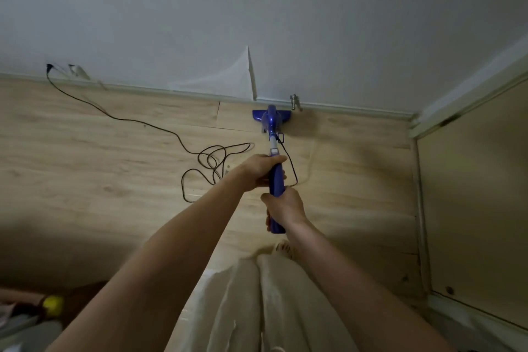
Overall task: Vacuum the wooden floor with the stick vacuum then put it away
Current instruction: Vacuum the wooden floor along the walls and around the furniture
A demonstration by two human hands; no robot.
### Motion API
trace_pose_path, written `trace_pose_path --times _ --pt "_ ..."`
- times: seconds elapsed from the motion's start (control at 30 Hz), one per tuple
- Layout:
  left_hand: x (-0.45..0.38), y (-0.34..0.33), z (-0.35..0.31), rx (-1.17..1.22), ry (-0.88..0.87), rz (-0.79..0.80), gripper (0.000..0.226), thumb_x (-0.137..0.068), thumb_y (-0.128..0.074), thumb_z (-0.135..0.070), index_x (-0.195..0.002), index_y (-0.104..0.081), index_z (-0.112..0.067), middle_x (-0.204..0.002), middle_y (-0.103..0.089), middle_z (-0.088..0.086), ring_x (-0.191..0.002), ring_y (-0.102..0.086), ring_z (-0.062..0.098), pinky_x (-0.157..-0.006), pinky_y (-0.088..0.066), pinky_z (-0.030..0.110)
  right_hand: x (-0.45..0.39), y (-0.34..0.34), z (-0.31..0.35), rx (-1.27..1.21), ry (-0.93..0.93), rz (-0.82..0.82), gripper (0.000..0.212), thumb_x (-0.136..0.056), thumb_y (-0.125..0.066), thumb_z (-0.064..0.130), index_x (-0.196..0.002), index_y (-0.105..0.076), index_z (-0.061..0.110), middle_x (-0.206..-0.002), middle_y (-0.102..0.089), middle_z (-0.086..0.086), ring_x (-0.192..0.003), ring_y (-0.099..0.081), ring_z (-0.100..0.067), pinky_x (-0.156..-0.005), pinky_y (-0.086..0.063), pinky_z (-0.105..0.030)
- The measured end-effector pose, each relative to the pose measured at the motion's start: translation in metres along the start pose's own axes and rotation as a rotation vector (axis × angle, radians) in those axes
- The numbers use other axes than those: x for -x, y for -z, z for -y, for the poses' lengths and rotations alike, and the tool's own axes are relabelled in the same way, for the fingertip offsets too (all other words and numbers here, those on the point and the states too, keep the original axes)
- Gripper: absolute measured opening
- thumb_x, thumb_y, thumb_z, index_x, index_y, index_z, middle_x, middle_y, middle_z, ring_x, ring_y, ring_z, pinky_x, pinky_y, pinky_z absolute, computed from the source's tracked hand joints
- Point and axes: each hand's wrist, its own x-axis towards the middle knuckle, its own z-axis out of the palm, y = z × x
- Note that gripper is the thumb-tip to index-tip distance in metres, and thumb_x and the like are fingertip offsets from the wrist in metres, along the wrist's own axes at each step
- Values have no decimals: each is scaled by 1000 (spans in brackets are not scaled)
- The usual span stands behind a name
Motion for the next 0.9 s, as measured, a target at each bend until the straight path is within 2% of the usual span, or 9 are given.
trace_pose_path --times 0.3,0.4,0.57,0.67,0.77,0.9 --pt "-18 5 -12 -73 24 -26 42 -92 -63 -27 -123 -53 -1 -92 -64 11 -80 -65 22 -76 -55 34 -16 3 2 15 47 72 22 -90 -57 10 -110 -48 9 -81 -60 -11 -46 -56 -16 -42 -46 -23" --pt "-15 4 -4 -82 29 -24 43 -90 -66 -27 -122 -53 -2 -95 -63 11 -82 -65 22 -79 -55 35 -12 -5 -9 -6 34 31 23 -90 -58 12 -110 -47 10 -88 -61 -15 -50 -56 -18 -44 -48 -24" --pt "3 -14 12 -50 -1 -5 43 -89 -67 -31 -119 -52 -4 -94 -63 12 -82 -64 21 -84 -55 36 6 6 -21 25 5 -57 22 -91 -58 12 -110 -48 10 -86 -60 -11 -53 -55 -17 -42 -43 -23" --pt "23 -21 25 -43 1 37 37 -92 -64 -26 -116 -51 -2 -92 -62 12 -79 -63 20 -72 -56 31 32 13 -31 47 -10 -53 22 -91 -58 13 -111 -48 12 -79 -58 -7 -52 -55 -15 -42 -43 -23" --pt "49 -18 45 -51 -3 62 40 -92 -63 -23 -121 -49 2 -95 -62 14 -76 -64 20 -63 -55 28 63 7 -44 42 -19 -56 23 -92 -59 16 -111 -48 12 -75 -56 -4 -49 -54 -13 -43 -44 -23" --pt "86 -10 81 -29 -35 70 41 -91 -65 -19 -121 -49 4 -90 -62 15 -72 -65 22 -54 -57 28 109 -16 -68 43 -29 -89 25 -91 -60 17 -112 -50 7 -71 -58 -7 -45 -55 -15 -41 -43 -21"
